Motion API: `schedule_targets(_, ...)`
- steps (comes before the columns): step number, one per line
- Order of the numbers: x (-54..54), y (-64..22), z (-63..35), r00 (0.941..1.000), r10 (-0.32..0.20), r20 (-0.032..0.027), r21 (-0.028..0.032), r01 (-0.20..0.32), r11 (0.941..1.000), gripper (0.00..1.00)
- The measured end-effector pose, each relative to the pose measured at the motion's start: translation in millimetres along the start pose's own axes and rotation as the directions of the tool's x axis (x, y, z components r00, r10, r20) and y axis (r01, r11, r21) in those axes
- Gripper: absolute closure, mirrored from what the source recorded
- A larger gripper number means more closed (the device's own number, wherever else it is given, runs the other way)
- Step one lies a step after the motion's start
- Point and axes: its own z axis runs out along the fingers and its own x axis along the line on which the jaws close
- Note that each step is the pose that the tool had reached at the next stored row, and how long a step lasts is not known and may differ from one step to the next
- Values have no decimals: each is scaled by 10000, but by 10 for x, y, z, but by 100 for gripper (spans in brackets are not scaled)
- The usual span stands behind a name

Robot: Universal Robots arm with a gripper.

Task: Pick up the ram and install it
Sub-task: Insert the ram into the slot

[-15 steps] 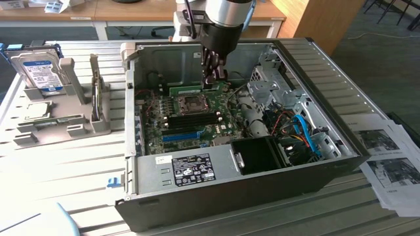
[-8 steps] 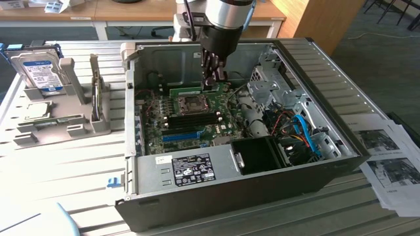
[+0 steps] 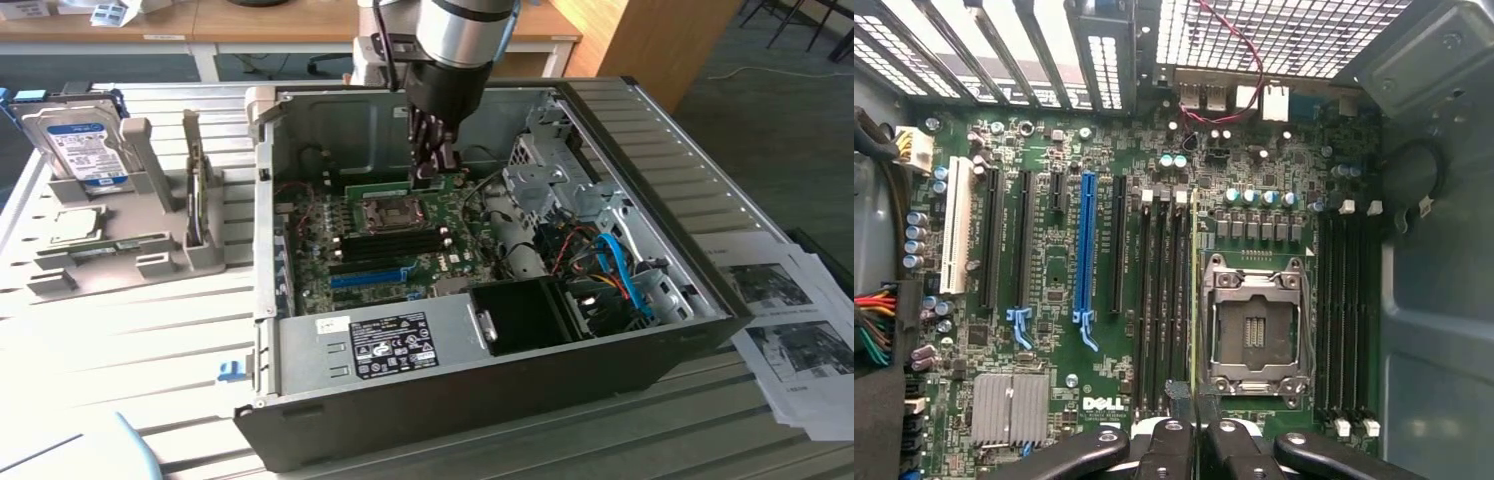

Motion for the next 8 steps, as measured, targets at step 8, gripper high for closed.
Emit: schedule_targets(8,9,-6,87,10000,0,0,0,0,10000,89)
